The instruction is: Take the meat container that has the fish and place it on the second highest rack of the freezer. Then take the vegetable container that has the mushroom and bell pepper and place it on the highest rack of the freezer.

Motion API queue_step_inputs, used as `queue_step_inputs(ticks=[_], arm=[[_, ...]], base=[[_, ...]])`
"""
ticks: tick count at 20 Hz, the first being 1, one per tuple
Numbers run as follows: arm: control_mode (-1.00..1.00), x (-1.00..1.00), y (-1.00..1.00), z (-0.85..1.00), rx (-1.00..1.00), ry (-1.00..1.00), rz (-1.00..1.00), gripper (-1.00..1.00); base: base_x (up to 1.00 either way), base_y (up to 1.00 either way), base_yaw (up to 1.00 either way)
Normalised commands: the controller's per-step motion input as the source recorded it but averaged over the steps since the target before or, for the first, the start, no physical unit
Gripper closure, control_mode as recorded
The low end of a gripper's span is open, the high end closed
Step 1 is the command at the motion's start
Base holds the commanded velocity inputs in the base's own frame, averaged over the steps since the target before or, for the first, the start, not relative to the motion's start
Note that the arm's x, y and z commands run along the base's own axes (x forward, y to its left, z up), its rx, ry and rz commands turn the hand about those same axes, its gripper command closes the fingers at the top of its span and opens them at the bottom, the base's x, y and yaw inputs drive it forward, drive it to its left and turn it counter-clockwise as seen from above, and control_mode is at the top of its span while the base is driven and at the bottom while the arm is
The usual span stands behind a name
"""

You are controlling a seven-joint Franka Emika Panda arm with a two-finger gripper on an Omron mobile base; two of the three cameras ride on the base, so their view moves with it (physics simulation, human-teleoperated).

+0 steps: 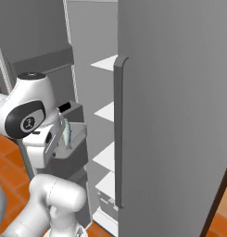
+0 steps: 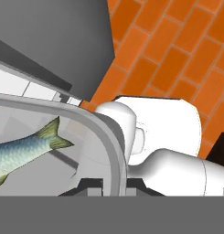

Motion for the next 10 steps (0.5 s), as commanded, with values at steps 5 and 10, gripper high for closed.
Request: queue_step_inputs(ticks=[5, 10], arm=[[1.0, 0.0, 0.0, 0.0, 0.0, 0.0, 0.0, 1.0], [1.0, 0.0, 0.0, 0.0, 0.0, 0.0, 0.0, 1.0]], base=[[0.32, -0.12, -0.12], [0.37, -0.1, -0.2]])
